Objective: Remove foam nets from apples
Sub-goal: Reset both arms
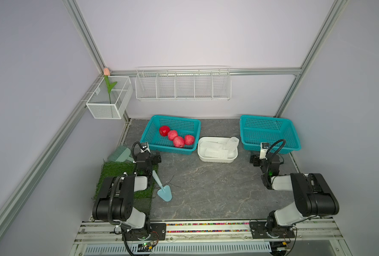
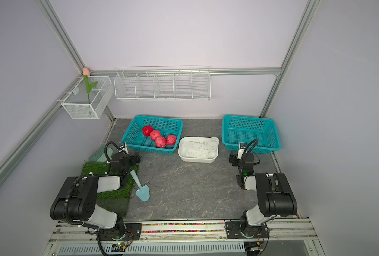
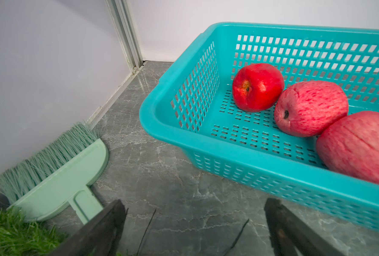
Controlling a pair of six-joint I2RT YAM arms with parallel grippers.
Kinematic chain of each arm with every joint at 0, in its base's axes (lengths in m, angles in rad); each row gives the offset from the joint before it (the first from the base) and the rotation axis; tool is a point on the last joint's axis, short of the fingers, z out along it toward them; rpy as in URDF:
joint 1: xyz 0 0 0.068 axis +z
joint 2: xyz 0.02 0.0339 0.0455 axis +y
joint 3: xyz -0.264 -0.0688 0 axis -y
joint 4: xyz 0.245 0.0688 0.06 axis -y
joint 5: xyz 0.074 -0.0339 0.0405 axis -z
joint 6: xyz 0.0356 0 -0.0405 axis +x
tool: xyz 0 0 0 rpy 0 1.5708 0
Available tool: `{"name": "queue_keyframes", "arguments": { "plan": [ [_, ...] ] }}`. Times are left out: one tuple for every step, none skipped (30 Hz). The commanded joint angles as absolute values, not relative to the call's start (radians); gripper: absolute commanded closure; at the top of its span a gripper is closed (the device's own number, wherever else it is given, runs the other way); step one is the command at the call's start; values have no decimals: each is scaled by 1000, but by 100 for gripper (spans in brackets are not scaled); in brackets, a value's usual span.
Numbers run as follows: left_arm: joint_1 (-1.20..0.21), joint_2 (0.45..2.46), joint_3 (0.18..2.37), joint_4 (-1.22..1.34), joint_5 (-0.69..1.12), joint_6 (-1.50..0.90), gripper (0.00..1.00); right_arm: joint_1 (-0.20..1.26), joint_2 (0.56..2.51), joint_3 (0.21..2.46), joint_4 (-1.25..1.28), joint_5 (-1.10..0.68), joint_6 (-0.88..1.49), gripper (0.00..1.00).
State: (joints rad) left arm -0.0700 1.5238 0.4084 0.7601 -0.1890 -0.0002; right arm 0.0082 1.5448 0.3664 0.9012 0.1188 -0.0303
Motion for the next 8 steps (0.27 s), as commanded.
{"name": "queue_keyframes", "arguments": {
  "plan": [
    [-63,1510,432,760,-188,-12,0,13,1544,382,893,107,-47,11],
    [-63,1511,431,759,-188,-14,0,16,1545,382,894,108,-46,11],
    [-63,1512,431,759,-188,-13,0,16,1547,380,897,109,-46,11],
    [-63,1511,432,759,-188,-12,0,16,1545,380,896,109,-45,11],
    [-63,1511,431,760,-188,-12,0,14,1546,380,897,107,-44,11],
    [-63,1511,432,760,-188,-13,0,15,1545,379,899,104,-43,11],
    [-63,1510,431,760,-189,-14,0,13,1543,378,901,104,-42,11],
    [-63,1511,431,760,-188,-13,0,13,1539,372,908,106,-41,11]
  ]
}}
